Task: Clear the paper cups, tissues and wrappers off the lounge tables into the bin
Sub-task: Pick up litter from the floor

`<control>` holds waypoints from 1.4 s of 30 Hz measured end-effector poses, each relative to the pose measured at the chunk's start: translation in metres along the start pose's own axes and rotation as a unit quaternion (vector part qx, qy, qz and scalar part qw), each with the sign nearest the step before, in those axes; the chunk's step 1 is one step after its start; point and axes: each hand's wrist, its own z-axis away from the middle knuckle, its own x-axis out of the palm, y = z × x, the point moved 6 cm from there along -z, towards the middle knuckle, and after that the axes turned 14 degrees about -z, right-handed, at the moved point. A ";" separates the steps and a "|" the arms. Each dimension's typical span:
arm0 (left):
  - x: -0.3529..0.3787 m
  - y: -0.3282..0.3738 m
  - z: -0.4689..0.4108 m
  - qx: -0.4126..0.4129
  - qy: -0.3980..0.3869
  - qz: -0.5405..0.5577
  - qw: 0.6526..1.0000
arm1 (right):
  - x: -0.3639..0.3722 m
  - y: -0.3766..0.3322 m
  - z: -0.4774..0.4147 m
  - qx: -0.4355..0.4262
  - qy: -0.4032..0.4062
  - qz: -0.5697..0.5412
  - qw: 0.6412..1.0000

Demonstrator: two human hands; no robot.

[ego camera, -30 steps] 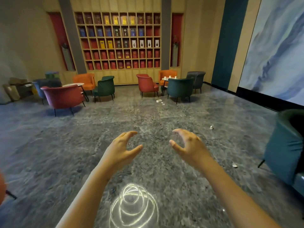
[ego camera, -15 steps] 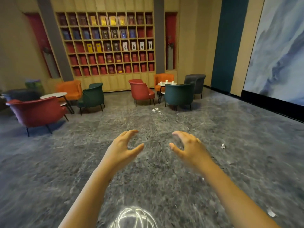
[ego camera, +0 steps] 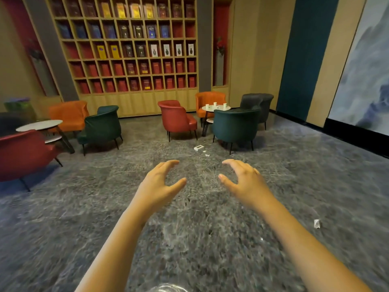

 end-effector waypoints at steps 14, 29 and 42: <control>0.177 -0.174 -0.509 0.014 -0.018 0.006 1.000 | 0.088 0.246 -0.492 0.025 0.030 0.015 0.999; 0.373 -0.344 -1.045 0.013 -0.027 0.010 0.999 | 0.185 0.512 -1.022 0.031 0.019 0.024 0.999; 0.531 -0.474 -1.493 0.055 -0.054 0.025 0.997 | 0.265 0.724 -1.434 0.078 0.027 0.014 0.997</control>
